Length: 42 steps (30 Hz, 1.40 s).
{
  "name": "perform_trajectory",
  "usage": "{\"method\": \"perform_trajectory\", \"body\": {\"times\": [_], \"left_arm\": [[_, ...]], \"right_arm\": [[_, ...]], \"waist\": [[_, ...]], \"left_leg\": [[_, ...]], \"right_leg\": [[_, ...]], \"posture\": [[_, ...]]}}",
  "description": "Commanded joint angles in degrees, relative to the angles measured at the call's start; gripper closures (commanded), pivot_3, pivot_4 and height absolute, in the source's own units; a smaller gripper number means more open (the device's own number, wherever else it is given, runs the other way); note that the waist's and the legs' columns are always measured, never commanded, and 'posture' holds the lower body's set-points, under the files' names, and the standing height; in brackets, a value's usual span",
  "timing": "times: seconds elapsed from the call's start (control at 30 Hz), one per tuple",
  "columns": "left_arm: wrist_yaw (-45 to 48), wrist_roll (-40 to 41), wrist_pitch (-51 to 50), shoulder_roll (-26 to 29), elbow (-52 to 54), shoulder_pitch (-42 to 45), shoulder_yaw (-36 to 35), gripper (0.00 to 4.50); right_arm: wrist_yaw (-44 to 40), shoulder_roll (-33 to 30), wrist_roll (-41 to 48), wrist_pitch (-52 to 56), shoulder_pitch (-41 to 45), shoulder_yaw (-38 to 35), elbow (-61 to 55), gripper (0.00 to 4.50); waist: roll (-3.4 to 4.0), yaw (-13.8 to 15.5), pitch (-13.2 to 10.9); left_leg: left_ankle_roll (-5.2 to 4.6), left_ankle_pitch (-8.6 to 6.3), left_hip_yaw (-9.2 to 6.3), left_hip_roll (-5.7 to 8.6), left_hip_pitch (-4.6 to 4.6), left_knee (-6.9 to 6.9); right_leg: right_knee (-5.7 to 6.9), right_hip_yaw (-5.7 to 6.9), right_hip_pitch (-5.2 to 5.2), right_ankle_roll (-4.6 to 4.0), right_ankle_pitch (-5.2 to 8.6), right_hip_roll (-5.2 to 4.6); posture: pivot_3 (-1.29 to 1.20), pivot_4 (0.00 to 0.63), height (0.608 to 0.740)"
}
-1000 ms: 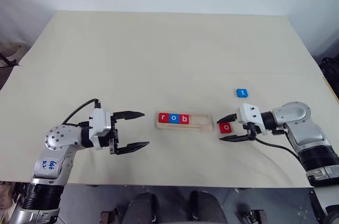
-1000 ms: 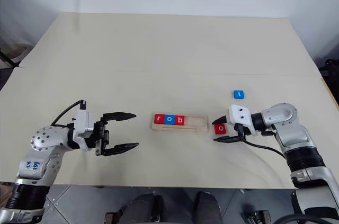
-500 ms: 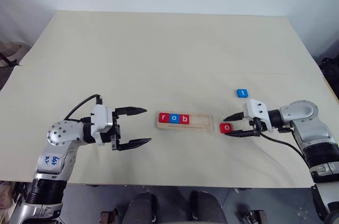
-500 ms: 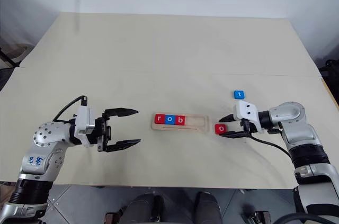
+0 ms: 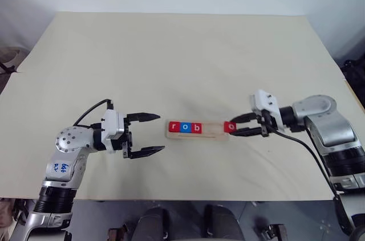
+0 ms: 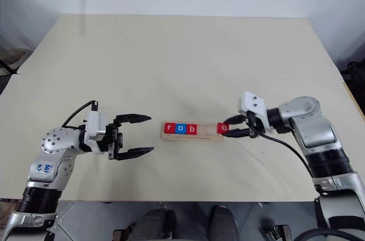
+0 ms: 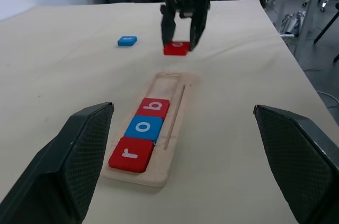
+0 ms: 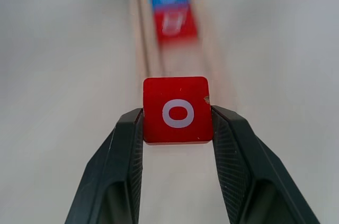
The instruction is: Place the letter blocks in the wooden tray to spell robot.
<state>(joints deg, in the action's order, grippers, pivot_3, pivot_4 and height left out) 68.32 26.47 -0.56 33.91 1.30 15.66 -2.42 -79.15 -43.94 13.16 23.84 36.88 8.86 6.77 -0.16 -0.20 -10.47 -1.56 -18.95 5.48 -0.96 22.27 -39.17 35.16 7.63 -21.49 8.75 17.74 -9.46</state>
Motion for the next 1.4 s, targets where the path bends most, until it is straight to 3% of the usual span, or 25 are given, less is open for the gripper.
{"method": "perform_trajectory", "body": {"times": [0.03,0.33,0.63,0.93,0.97,1.13,1.17,1.23,1.4], "left_arm": [[-0.5,-0.2,1.0,-0.7,0.6,0.5,0.1,0.00],[-2.2,-0.3,1.2,-1.1,2.0,-0.9,-0.5,0.00],[-3.6,-0.1,1.2,-0.9,3.4,-1.8,-0.6,0.00],[-4.3,0.0,1.3,-1.0,3.8,-2.5,-0.7,0.00],[-4.4,-0.1,1.2,-1.1,4.0,-2.5,-0.7,0.00],[-4.6,-0.1,1.4,-1.0,3.9,-2.7,-0.8,0.00],[-4.6,-0.1,1.5,-1.0,3.8,-2.7,-0.8,0.00],[-4.7,-0.2,1.6,-1.0,3.8,-2.6,-0.8,0.00],[-4.9,-0.3,1.9,-1.2,3.4,-2.3,-0.8,0.00]], "right_arm": [[2.6,2.4,-1.3,1.0,2.1,2.1,0.1,3.05],[4.8,7.0,-3.6,-1.3,4.3,5.6,2.5,3.05],[3.9,6.8,-6.1,-4.7,4.6,7.3,6.2,3.05],[5.3,8.4,-5.5,-5.7,5.9,5.8,6.8,0.03],[5.0,8.2,-5.0,-5.7,5.8,5.3,6.4,0.01],[2.8,5.1,-2.8,-4.2,4.7,3.0,4.2,0.01],[3.1,4.7,-2.9,-4.1,4.5,2.9,4.3,0.19],[3.4,3.8,-3.5,-4.3,4.2,2.9,4.9,0.64],[4.4,2.9,-4.1,-3.6,2.5,3.1,4.4,2.42]], "waist": [[0.00,0.3,0.0],[0.00,0.0,0.0],[0.00,0.0,0.0],[0.00,0.0,0.0],[0.00,0.0,0.0],[0.00,0.0,0.0],[0.00,0.0,0.0],[0.00,0.0,0.0],[0.00,0.0,0.0]], "left_leg": [[0.00,0.00,-0.01,0.03,0.03,0.00],[0.00,0.00,-0.02,0.06,0.09,0.00],[0.00,0.00,-0.02,0.05,0.08,0.01],[0.00,0.00,-0.01,0.04,0.07,0.01],[0.00,0.00,-0.01,0.05,0.08,0.01],[0.00,0.00,-0.03,0.04,0.08,0.01],[0.00,0.00,-0.02,0.05,0.08,0.01],[0.00,0.00,-0.01,0.05,0.08,0.01],[0.00,0.00,0.00,0.04,0.07,0.02]], "right_leg": [[-0.02,0.01,0.00,0.00,0.00,-0.03],[-0.04,0.06,-0.03,0.02,-0.01,-0.05],[-0.04,0.05,-0.03,0.02,-0.01,-0.03],[-0.03,0.04,-0.04,0.02,-0.01,-0.02],[-0.03,0.04,-0.04,0.02,-0.01,-0.03],[-0.03,0.05,-0.04,0.02,-0.01,-0.02],[-0.04,0.05,-0.04,0.02,-0.01,-0.02],[-0.04,0.04,-0.03,0.02,-0.01,-0.03],[-0.04,0.04,-0.03,0.02,-0.01,-0.02]], "posture": [[0.00,0.150,0.740],[0.00,0.150,0.740],[0.00,0.150,0.740],[0.00,0.150,0.740],[0.00,0.150,0.740],[0.00,0.150,0.740],[0.00,0.150,0.740],[0.00,0.150,0.740],[0.00,0.150,0.740]]}}
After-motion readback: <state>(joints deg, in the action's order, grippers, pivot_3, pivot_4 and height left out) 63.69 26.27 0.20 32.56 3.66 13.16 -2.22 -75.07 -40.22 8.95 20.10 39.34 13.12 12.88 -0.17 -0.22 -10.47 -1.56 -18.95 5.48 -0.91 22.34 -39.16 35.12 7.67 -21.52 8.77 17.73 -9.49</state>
